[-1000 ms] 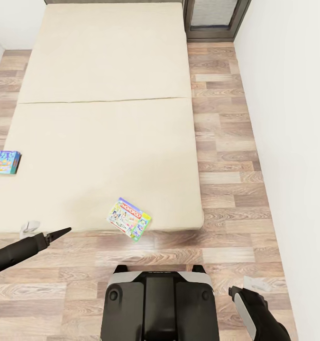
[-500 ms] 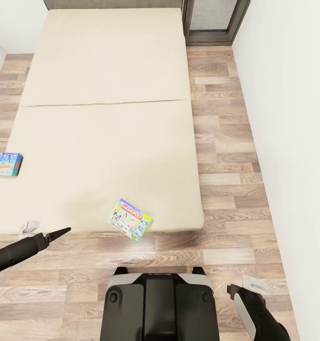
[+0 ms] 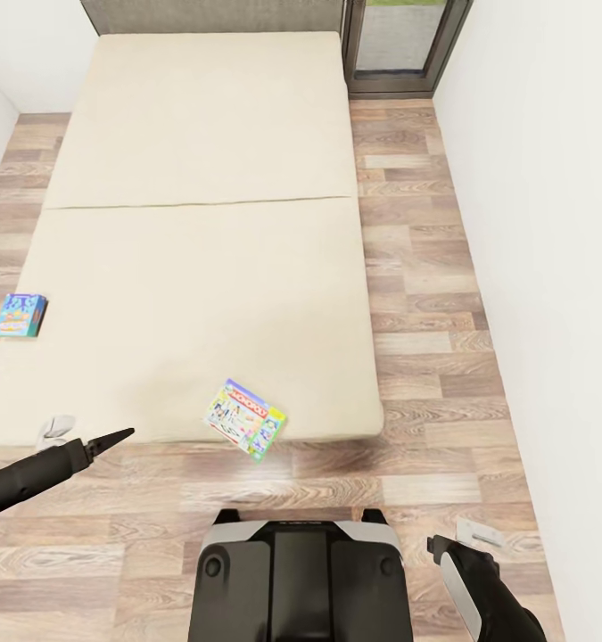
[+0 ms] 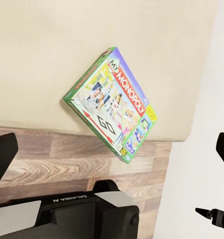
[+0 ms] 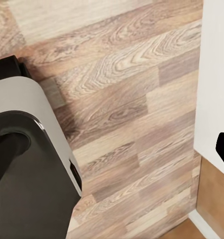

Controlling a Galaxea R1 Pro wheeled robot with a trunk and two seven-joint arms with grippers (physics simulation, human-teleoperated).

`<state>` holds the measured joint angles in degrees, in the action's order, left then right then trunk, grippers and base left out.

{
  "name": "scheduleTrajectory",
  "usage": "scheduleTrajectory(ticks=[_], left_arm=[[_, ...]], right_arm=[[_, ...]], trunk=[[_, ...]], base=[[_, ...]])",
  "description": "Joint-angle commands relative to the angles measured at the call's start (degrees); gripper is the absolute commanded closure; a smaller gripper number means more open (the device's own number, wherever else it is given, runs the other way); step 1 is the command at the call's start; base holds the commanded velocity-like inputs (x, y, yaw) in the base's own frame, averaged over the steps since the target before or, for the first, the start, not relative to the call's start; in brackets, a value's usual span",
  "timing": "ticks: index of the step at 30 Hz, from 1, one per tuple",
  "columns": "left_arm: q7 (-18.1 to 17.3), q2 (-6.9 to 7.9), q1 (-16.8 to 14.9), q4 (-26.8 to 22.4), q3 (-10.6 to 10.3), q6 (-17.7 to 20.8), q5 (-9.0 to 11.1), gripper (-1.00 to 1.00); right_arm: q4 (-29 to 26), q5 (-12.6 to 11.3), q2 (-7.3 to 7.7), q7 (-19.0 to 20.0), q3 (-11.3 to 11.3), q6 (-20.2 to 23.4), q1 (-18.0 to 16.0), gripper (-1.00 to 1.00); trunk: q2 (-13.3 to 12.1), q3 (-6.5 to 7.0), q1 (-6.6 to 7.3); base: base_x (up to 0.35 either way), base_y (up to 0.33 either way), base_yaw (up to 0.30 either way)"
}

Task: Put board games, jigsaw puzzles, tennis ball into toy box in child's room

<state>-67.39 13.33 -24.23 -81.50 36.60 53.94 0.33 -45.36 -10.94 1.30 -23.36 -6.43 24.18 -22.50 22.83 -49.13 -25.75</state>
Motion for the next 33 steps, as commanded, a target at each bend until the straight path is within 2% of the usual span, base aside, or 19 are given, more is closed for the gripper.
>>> scheduleTrajectory(ticks=[1,19,33], left_arm=[[-0.2,0.03,0.0,0.0,0.1,0.6,0.0,-1.00],[-0.3,0.10,0.0,0.0,0.1,0.5,0.0,-1.00],[-0.2,-0.09,0.0,0.0,0.0,0.6,0.0,-1.00]], right_arm=[[-0.1,-0.6,0.02,-0.4,0.1,0.2,0.0,-1.00],[0.0,-0.6,0.00,-0.4,0.0,0.1,0.0,-1.00],[0.1,-0.6,-0.02,-0.5,0.0,0.1,0.0,-1.00]], trunk=[[0.1,0.04,-0.04],[0.1,1.72,-0.04],[0.1,3.04,-0.04]], base=[[-0.043,0.000,0.000],[-0.067,0.017,0.000],[-0.139,0.080,0.000]])
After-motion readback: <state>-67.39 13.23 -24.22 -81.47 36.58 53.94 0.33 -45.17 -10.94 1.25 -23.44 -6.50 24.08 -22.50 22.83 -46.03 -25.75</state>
